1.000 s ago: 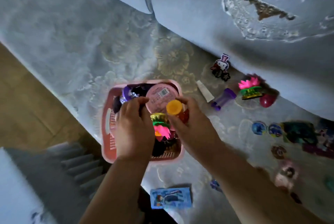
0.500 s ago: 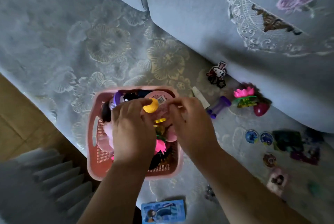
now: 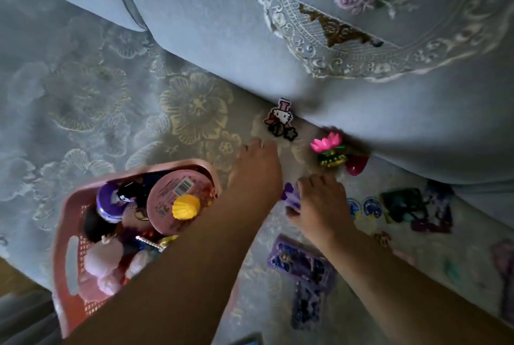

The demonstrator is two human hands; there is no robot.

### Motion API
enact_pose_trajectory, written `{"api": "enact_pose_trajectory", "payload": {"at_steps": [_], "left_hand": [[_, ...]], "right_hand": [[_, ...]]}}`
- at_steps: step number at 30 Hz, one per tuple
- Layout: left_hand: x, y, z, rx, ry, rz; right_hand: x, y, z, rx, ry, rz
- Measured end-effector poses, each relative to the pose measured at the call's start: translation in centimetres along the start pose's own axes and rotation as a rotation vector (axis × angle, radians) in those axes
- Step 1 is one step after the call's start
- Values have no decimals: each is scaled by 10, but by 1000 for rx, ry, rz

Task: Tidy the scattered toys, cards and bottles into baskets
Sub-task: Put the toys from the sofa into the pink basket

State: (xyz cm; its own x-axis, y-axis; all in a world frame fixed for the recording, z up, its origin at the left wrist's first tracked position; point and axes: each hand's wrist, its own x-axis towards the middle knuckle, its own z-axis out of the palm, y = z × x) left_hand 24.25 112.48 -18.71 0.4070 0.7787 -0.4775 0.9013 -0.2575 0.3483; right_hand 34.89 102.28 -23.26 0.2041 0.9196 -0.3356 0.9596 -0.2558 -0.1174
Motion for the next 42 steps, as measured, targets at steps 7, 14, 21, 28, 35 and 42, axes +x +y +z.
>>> {"api": "enact_pose_trajectory", "payload": {"at_steps": [7,14,21,28,35,42], "left_hand": [[45,-17,30,466,-58,136],[60,-12,24,66,215,-72],[91,19,35,-371,124,-72],[42,41,29,-486,202,-131],[-103,-14,-45,-617,808,-216],[-173,-135,-75,-493,705,-652]], "right_hand": [[21,36,-20,291,319,267],[30,40,-12,195,111,264],[-14,44,-1,386,40,279],[-10,59,-15,530,5,306],[-43,-29,-84,849,16,-93],[-50,-119,-112,735,-93,-569]]}}
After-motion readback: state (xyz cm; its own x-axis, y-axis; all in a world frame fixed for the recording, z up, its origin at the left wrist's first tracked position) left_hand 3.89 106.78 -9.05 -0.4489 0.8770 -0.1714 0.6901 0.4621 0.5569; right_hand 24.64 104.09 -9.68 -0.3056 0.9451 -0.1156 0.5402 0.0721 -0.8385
